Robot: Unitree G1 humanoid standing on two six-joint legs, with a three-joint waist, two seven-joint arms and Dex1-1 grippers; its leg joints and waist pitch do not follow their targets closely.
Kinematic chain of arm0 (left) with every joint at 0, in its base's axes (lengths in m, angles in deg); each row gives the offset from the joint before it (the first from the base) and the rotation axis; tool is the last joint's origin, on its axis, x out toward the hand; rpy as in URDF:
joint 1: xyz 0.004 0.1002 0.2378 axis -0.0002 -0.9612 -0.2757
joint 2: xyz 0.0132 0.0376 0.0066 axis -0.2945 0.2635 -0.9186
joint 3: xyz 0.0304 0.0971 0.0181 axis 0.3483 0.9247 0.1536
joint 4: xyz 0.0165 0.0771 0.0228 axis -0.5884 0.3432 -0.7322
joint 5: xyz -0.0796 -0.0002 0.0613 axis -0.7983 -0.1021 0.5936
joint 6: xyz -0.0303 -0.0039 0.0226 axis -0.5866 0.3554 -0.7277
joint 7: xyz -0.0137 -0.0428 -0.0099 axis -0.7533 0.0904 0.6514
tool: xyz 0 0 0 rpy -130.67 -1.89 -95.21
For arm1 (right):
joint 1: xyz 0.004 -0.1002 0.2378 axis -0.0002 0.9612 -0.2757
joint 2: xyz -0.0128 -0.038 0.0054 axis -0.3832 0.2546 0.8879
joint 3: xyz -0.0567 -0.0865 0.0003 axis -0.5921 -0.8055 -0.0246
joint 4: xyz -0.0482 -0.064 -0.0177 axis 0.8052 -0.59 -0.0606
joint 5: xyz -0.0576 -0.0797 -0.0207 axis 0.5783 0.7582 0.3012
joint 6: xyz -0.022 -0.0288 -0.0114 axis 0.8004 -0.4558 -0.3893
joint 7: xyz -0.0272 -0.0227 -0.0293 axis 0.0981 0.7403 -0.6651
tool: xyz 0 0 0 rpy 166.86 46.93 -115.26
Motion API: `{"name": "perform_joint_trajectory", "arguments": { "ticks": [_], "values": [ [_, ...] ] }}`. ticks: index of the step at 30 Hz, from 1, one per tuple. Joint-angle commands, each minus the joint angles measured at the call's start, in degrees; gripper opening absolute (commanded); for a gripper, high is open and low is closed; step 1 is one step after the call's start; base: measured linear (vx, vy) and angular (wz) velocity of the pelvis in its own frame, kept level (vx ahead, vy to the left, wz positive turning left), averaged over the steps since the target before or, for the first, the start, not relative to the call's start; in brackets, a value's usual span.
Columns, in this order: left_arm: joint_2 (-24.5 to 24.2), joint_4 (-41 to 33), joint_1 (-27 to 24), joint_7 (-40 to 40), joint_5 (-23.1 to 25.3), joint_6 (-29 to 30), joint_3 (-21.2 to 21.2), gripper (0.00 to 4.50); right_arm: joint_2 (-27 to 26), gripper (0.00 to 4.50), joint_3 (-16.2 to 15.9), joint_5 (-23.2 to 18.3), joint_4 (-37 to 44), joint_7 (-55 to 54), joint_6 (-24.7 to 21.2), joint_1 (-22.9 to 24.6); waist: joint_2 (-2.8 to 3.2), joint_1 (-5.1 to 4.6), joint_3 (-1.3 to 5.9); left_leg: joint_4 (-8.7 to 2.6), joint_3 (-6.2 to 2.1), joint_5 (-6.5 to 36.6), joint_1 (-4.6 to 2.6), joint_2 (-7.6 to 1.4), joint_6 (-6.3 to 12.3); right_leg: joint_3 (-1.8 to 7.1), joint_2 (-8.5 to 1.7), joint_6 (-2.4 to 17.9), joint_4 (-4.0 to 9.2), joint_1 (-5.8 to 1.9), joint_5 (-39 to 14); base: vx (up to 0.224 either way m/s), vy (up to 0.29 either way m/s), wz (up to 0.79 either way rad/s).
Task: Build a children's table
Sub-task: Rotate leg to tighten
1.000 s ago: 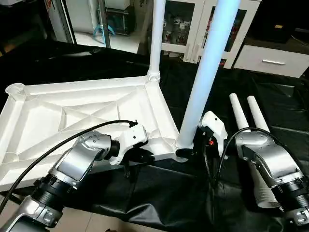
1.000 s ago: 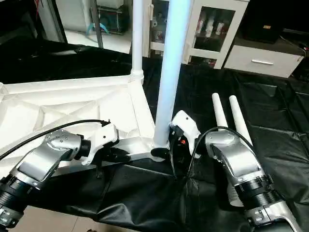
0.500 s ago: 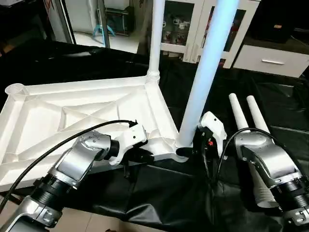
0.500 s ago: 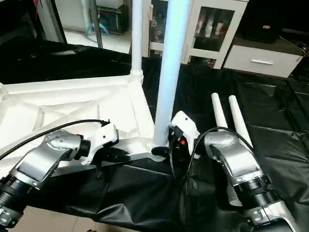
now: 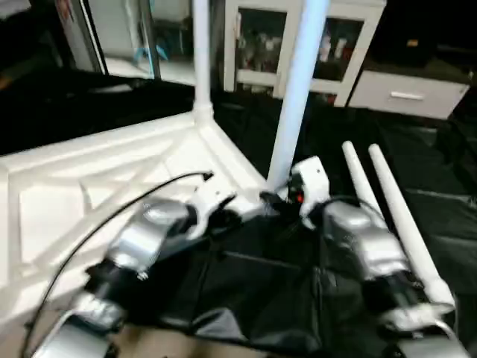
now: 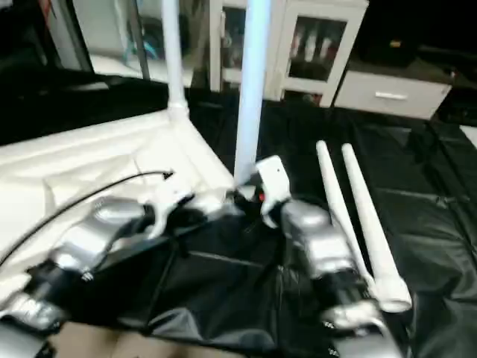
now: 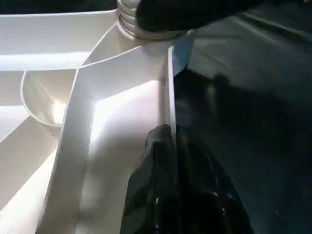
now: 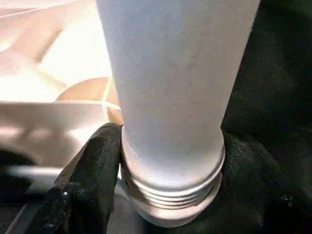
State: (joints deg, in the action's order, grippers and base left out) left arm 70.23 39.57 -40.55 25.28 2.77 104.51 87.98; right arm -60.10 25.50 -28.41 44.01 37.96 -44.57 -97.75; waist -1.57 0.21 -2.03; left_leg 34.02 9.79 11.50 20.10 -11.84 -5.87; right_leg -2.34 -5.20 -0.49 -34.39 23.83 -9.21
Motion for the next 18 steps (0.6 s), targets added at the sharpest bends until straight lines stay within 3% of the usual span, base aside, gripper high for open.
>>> {"name": "perform_joint_trajectory", "arguments": {
  "ticks": [1,3,4,5,7,8,10,11,14,15,18],
  "values": [
    [3.8,1.67,1.38,-3.43,-0.5,-0.17,0.71,0.0,-1.78,2.69,-0.48,3.18,-5.77,-7.12,0.3,-0.54,0.18,-0.15,2.86,-4.28,0.17,18.18,-0.11,0.07,-1.26,1.1,-1.42,7.11,5.38,-1.73,-26.31,0.0,0.0,0.0],
    [5.07,3.51,2.25,-5.72,0.16,0.01,0.1,0.0,-3.27,2.69,0.04,3.93,-7.84,-10.18,1.21,-1.43,0.32,0.13,2.91,-4.34,0.2,18.19,-0.18,-0.04,-0.8,1.14,-1.34,7.31,5.2,-1.78,-24.14,0.0,0.0,0.0],
    [6.68,6.15,3.52,-9.24,1.17,-0.1,-0.49,0.0,-5.57,2.68,0.36,4.86,-10.62,-14.53,2.06,-2.77,0.42,-0.19,2.85,-4.35,0.27,18.75,-0.01,0.0,-0.63,1.19,-1.31,7.74,5.18,-1.5,-23.65,0.0,0.0,0.0],
    [8.75,9.56,5.14,-13.61,2.26,-0.32,-1.36,0.0,-8.85,2.68,1.12,5.86,-14.38,-21.19,4.08,-4.67,0.31,-0.28,2.87,-4.38,0.25,18.67,-0.07,0.1,-0.81,1.1,-1.23,7.7,5.24,-1.54,-23.96,0.0,0.0,0.0],
    [9.29,10.48,5.59,-14.6,2.48,-0.4,-1.59,0.0,-9.65,2.68,1.31,6.02,-15.45,-22.77,4.79,-5.23,0.12,0.03,3.06,-4.23,0.41,18.76,-0.42,0.18,-0.7,1.12,-1.23,7.46,5.3,-1.44,-23.39,0.0,0.0,0.0],
    [9.49,10.42,5.75,-14.4,2.26,-0.48,-1.74,0.0,-10.6,2.68,1.72,5.35,-15.82,-22.71,5.79,-5.69,-0.07,0.09,2.92,-4.43,0.35,18.56,0.03,0.1,-0.2,1.06,-1.27,7.23,5.23,-1.69,-22.88,0.0,0.0,0.0],
    [9.47,10.03,5.83,-13.69,2.02,-0.51,-1.89,0.0,-11.55,2.68,2.17,4.53,-16.06,-21.85,7.4,-6.17,0.14,0.1,3.01,-4.53,0.19,18.21,0.32,0.07,0.14,1.0,-1.37,6.8,5.0,-1.99,-22.47,0.0,0.0,0.0],
    [9.4,9.82,5.82,-13.44,1.93,-0.48,-1.93,0.0,-11.75,2.68,2.26,4.36,-16.0,-21.56,7.9,-6.25,-0.11,0.09,3.04,-4.53,0.24,18.02,0.36,0.06,0.35,0.99,-1.32,6.69,5.03,-2.0,-22.26,0.0,0.0,0.0],
    [8.04,7.72,5.11,-11.5,1.61,-0.87,-1.93,0.0,-11.22,2.68,3.21,2.42,-13.83,-16.87,10.41,-5.63,-0.1,0.18,3.06,-4.58,0.22,17.31,0.56,-0.01,0.8,1.02,-1.46,6.67,4.89,-2.16,-21.76,0.0,0.0,0.0],
    [7.94,7.58,5.06,-11.37,1.6,-0.91,-1.92,0.0,-11.15,3.24,3.28,2.26,-13.66,-16.51,10.54,-5.57,-0.1,0.2,3.15,-4.57,0.23,16.31,0.77,-0.08,1.05,1.06,-1.55,6.85,4.76,-2.3,-20.68,0.0,0.0,0.0],
    [6.81,5.7,4.2,-9.37,1.31,-1.53,-1.55,0.0,-10.0,3.57,3.49,1.7,-11.52,-14.49,10.35,-5.0,-0.05,0.19,3.06,-4.61,0.28,15.74,0.89,-0.17,1.29,1.05,-1.5,7.35,4.73,-2.34,-20.09,0.0,0.0,0.0]
  ]
}}
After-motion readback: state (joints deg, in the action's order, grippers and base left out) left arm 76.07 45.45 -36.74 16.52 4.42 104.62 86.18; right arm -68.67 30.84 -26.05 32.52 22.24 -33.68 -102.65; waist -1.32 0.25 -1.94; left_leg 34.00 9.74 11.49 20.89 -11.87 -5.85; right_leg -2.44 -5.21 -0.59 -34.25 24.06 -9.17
